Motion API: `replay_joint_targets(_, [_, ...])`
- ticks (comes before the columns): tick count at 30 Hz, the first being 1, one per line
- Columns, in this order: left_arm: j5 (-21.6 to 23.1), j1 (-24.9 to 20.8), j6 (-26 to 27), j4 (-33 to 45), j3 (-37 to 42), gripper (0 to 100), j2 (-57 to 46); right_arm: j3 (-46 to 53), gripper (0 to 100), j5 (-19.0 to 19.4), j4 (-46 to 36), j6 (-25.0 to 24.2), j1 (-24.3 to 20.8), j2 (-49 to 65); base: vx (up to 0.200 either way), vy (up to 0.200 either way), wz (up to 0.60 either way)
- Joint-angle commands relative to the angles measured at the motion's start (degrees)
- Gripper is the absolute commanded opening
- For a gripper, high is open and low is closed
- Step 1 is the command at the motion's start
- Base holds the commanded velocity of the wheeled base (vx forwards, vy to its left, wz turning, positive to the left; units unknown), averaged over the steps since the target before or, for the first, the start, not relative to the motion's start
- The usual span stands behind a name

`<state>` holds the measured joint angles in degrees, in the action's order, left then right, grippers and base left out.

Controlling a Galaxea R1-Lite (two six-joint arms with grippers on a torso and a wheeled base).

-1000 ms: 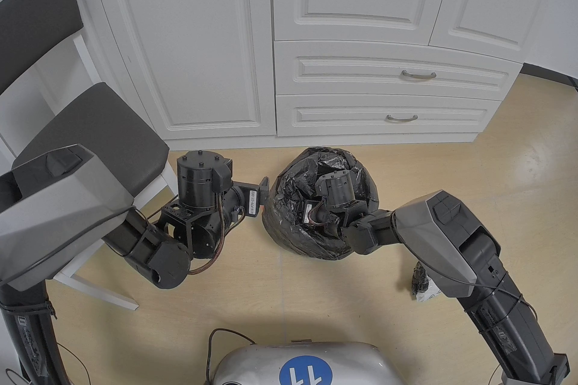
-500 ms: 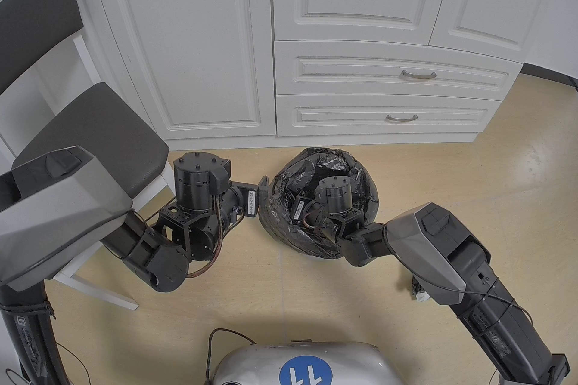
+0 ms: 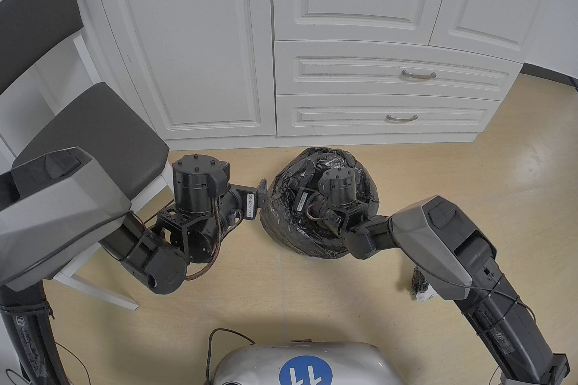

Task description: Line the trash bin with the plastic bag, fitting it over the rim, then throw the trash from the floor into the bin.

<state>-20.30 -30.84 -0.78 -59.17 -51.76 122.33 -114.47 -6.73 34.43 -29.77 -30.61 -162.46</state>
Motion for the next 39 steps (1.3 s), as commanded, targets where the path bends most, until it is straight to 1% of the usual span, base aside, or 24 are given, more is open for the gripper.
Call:
replay_joint_targets(1, [0.0, -0.1, 0.0, -0.1, 1.5, 100, -0.6, 5.5, 0, -0.6, -0.2, 2.2, 0.0, 7.0, 0.000, 0.000, 0.00])
replay_joint_targets(2, [0.1, -0.2, 0.0, -0.1, 1.9, 100, -0.3, 9.0, 0, -0.7, -0.2, 4.3, -0.2, 9.5, 0.000, 0.000, 0.00])
replay_joint_targets(6, [0.1, -1.0, -0.5, -0.2, 3.5, 100, 2.5, 15.5, 0, -1.6, -0.1, 8.9, 0.0, 14.8, 0.000, 0.000, 0.00])
replay_joint_targets(7, [0.1, -1.2, -0.5, -0.4, 3.8, 100, 3.5, 16.9, 0, -1.6, -0.1, 9.6, 0.2, 16.0, 0.000, 0.000, 0.00])
replay_joint_targets(11, [0.1, -1.5, -0.5, -7.0, 4.2, 100, 8.3, 23.4, 0, -1.6, 0.0, 10.3, 1.8, 22.1, 0.000, 0.000, 0.00])
replay_joint_targets(12, [0.1, -1.3, -0.4, -8.0, 3.8, 100, 9.6, 26.0, 0, -1.6, 0.4, 10.6, 2.6, 24.1, 0.000, 0.000, 0.00])
replay_joint_targets(13, [0.1, -1.3, -0.4, -8.0, 3.8, 100, 9.6, 26.0, 0, -1.6, 0.4, 10.6, 2.6, 24.1, 0.000, 0.000, 0.00])
replay_joint_targets(14, [0.6, -0.7, -0.2, -8.2, 3.2, 100, 11.4, 31.6, 0, -1.6, 0.5, 12.5, 4.7, 28.1, 0.000, 0.000, 0.00])
replay_joint_targets(17, [0.7, 0.8, 0.1, -6.3, 2.8, 100, 14.2, 39.0, 0, -1.0, 2.3, 16.8, 8.7, 32.7, 0.000, 0.000, 0.00])
replay_joint_targets(18, [0.7, 1.0, 0.1, -6.0, 2.8, 100, 14.3, 39.5, 0, -1.0, 2.8, 16.9, 9.1, 33.0, 0.000, 0.000, 0.00])
replay_joint_targets(20, [2.5, 3.4, -0.3, -3.8, 2.5, 100, 15.0, 43.9, 0, -0.9, 8.3, 17.8, 11.6, 34.9, 0.000, 0.000, 0.00])
replay_joint_targets(23, [6.9, 5.9, -0.8, -3.8, 0.6, 100, 15.7, 45.8, 0, -0.9, 10.7, 18.2, 13.4, 36.0, 0.000, 0.000, 0.00])
replay_joint_targets(26, [9.2, 7.8, -2.0, -3.0, -2.1, 100, 16.7, 45.7, 0, -0.9, 10.6, 18.4, 13.8, 37.0, 0.000, 0.000, 0.00])
replay_joint_targets(27, [9.2, 7.8, -2.0, -3.0, -2.1, 100, 16.7, 45.7, 0, -0.9, 10.6, 18.4, 13.8, 37.0, 0.000, 0.000, 0.00])
replay_joint_targets(28, [10.5, 8.9, -2.0, -2.2, -4.3, 100, 18.2, 45.7, 0, -0.9, 10.7, 18.4, 13.8, 37.0, 0.000, 0.000, 0.00])
replay_joint_targets(30, [11.4, 9.8, -2.0, -1.0, -7.1, 100, 19.9, 46.0, 0, -0.9, 10.7, 18.4, 13.7, 37.0, 0.000, 0.000, 0.00])
replay_joint_targets(31, [11.4, 9.8, -2.0, -1.0, -7.1, 100, 19.9, 46.0, 0, -0.9, 10.7, 18.4, 13.7, 37.0, 0.000, 0.000, 0.00])
replay_joint_targets(32, [11.8, 10.5, -2.1, 0.0, -10.1, 100, 21.8, 46.3, 0, -1.0, 10.8, 18.4, 13.6, 37.0, 0.000, 0.000, 0.00])
replay_joint_targets(34, [11.9, 10.6, -2.2, 0.1, -12.6, 100, 23.4, 46.4, 0, -0.9, 11.1, 18.4, 13.6, 37.0, 0.000, 0.000, 0.00])
replay_joint_targets(36, [12.2, 10.6, -2.2, 0.2, -13.8, 100, 24.2, 46.5, 0, -0.9, 10.8, 18.3, 13.7, 37.0, 0.000, 0.000, 0.00])
replay_joint_targets(39, [12.7, 10.7, -2.5, -0.7, -13.6, 100, 24.2, 47.3, 0, -0.9, 11.5, 18.4, 13.6, 37.0, 0.000, 0.000, 0.00])
